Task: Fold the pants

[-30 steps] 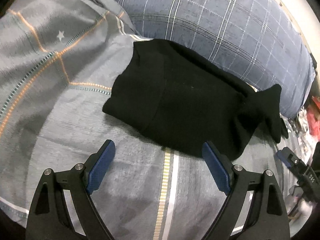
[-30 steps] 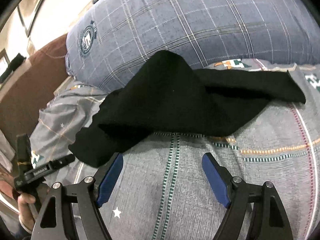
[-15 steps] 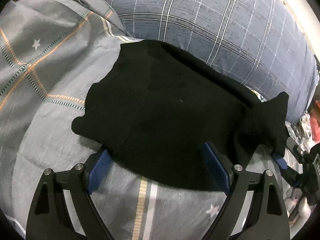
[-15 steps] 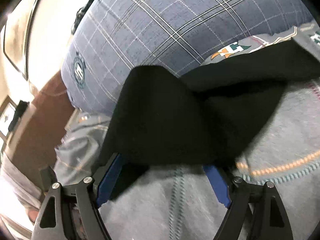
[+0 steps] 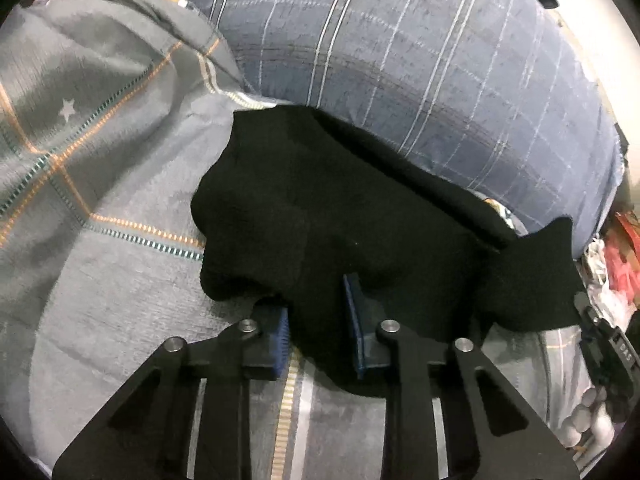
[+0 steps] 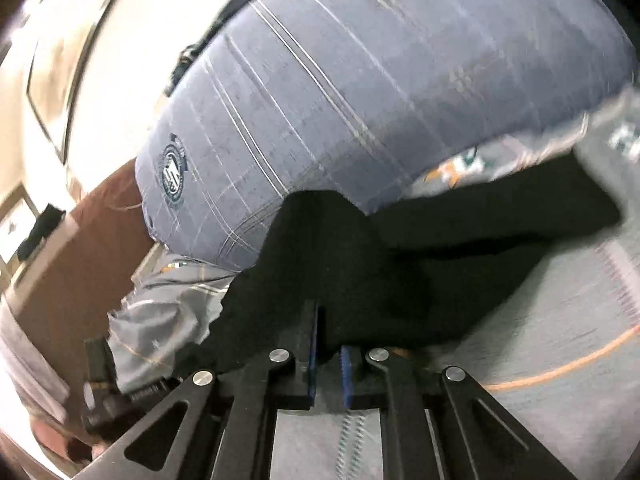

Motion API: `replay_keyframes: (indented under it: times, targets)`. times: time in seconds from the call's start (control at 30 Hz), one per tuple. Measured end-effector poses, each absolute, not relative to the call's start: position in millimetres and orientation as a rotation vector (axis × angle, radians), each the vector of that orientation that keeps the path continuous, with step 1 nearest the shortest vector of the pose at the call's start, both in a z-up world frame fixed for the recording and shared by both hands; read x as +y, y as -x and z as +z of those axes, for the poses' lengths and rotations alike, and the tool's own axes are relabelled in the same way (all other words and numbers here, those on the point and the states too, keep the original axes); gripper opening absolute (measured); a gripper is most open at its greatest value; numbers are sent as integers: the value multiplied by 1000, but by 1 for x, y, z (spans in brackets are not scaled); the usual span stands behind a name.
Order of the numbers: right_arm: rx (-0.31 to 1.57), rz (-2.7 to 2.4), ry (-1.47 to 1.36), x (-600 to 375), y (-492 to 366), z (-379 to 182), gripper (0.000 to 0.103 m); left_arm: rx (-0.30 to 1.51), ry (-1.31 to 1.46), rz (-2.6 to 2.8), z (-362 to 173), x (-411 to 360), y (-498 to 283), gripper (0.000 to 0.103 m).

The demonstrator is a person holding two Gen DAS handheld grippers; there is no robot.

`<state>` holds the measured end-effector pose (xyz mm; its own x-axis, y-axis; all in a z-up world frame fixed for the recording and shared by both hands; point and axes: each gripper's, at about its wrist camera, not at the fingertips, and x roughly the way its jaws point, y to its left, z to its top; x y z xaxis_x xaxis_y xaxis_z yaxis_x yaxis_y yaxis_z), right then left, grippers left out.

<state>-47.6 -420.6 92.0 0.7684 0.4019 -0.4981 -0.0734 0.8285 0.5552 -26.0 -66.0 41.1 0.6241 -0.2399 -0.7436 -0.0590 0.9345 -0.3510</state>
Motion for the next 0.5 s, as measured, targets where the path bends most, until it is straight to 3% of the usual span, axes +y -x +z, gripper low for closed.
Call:
replay_keyframes:
  times: [0.27, 0.4, 0.5]
  targets:
    - [678, 144, -392, -460, 102, 127, 6, 886, 314, -117, 50, -68, 50, 22]
    - [814, -15, -264, -477, 107, 111, 6, 938, 347, -88, 29, -61, 47, 22]
    - [897, -41, -321, -493, 101, 91, 6, 944, 370, -84, 26, -57, 47, 22]
